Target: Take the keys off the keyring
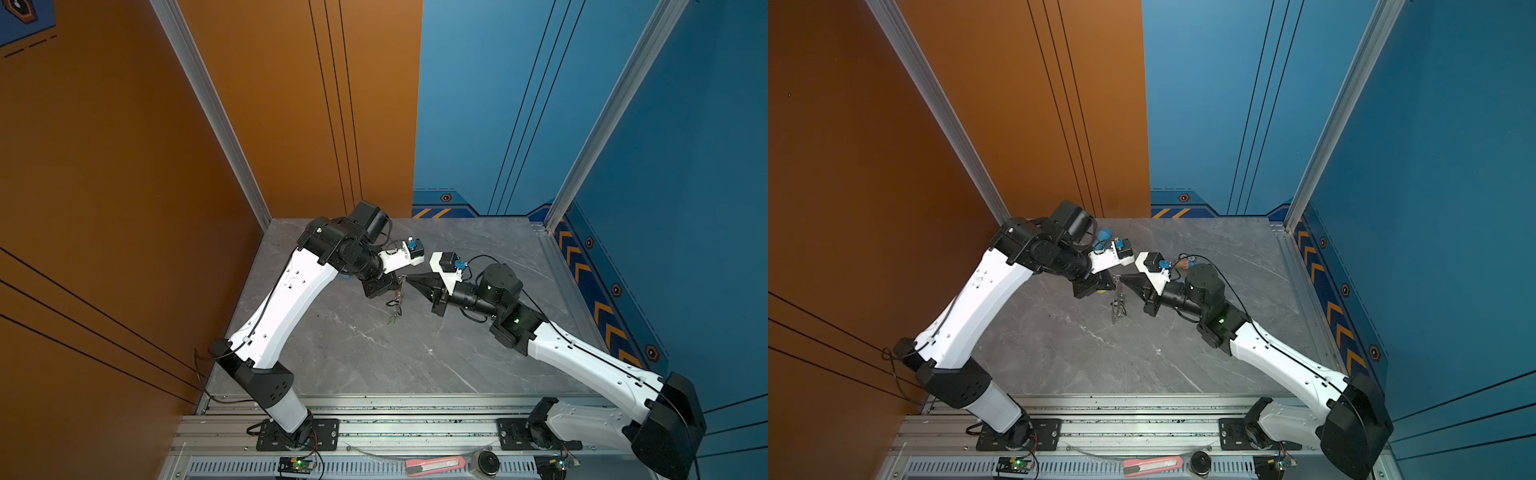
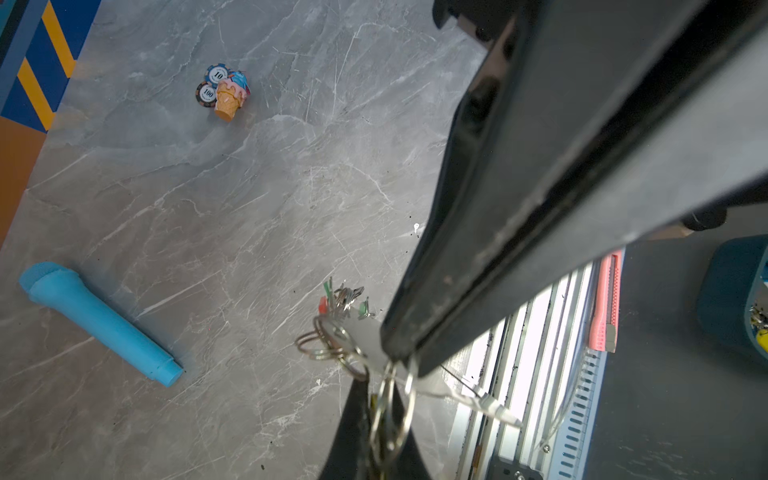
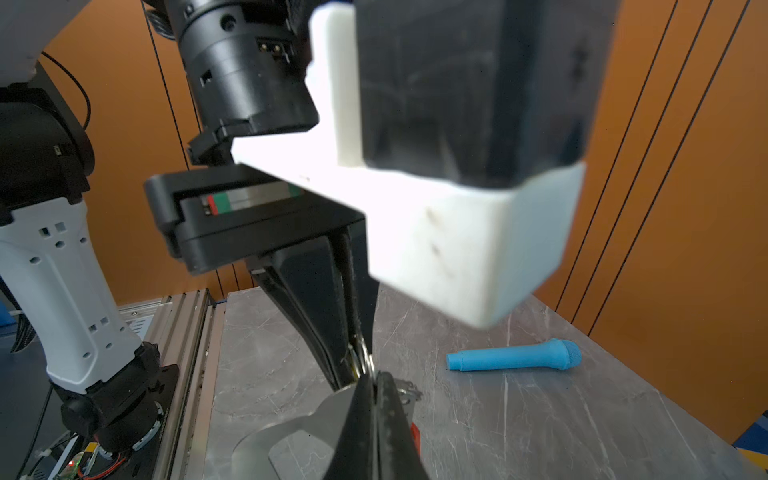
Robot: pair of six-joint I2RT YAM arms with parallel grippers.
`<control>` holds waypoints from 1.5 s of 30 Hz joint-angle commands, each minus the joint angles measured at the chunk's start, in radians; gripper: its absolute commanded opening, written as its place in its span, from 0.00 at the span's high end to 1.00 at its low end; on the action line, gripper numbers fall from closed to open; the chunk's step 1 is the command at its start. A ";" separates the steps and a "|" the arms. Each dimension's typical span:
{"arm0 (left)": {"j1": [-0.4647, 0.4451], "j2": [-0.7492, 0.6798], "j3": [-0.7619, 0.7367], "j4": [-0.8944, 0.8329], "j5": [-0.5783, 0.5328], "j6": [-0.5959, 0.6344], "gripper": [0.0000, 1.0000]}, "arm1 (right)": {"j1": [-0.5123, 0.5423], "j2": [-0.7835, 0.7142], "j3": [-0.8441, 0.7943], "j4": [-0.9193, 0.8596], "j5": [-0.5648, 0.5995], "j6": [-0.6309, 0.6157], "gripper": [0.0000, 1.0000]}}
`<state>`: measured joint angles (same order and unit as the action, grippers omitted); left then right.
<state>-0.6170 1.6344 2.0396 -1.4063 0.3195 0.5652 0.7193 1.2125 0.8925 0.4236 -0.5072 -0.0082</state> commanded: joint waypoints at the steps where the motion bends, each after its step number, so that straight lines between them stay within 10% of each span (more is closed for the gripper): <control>1: -0.006 -0.027 0.058 -0.034 0.074 -0.026 1.00 | -0.011 0.016 -0.022 0.110 0.028 0.058 0.87; 24: 0.002 -0.022 0.056 -0.036 0.050 -0.051 1.00 | 0.030 -0.008 0.121 -0.214 0.033 -0.210 0.81; 32: 0.014 -0.031 0.056 -0.034 0.010 -0.062 1.00 | 0.038 -0.006 0.144 -0.279 0.032 -0.261 0.99; 45: 0.085 -0.063 -0.007 -0.035 -0.035 -0.107 1.00 | 0.000 -0.046 0.074 -0.039 0.066 -0.071 1.00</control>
<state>-0.5800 1.6131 2.0529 -1.3991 0.3393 0.4843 0.7464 1.2098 0.9783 0.2718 -0.4709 -0.1677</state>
